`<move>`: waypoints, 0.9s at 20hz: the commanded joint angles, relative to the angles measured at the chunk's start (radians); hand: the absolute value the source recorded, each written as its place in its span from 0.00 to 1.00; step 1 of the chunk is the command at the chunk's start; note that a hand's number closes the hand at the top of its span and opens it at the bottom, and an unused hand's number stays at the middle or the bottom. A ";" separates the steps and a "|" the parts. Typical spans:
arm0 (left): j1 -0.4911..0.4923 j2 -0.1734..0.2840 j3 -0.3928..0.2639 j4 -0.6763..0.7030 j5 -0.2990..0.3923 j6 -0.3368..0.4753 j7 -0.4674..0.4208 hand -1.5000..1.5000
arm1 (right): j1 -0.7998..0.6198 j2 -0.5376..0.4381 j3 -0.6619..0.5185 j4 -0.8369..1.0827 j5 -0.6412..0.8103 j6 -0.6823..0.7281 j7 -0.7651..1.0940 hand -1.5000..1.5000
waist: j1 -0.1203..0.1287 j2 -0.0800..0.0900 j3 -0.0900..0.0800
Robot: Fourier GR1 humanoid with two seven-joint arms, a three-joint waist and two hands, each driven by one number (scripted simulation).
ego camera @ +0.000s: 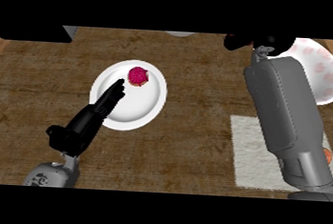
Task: Pick the tomato from the placemat and place it in the bowl
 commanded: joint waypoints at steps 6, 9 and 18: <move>-0.009 -0.026 -0.001 0.031 -0.032 0.019 -0.026 0.50 | 0.017 -0.201 -0.054 0.175 0.057 -0.103 -0.084 1.00 | 0.001 0.006 0.000; 0.024 -0.013 -0.011 0.008 -0.027 -0.011 -0.043 0.50 | -0.016 -0.259 -0.081 0.289 0.079 -0.185 -0.118 1.00 | 0.016 0.008 0.000; 0.050 -0.016 -0.012 -0.021 -0.037 -0.006 -0.037 0.50 | 0.015 -0.325 -0.206 0.507 -0.072 -0.052 -0.222 1.00 | 0.024 0.010 0.002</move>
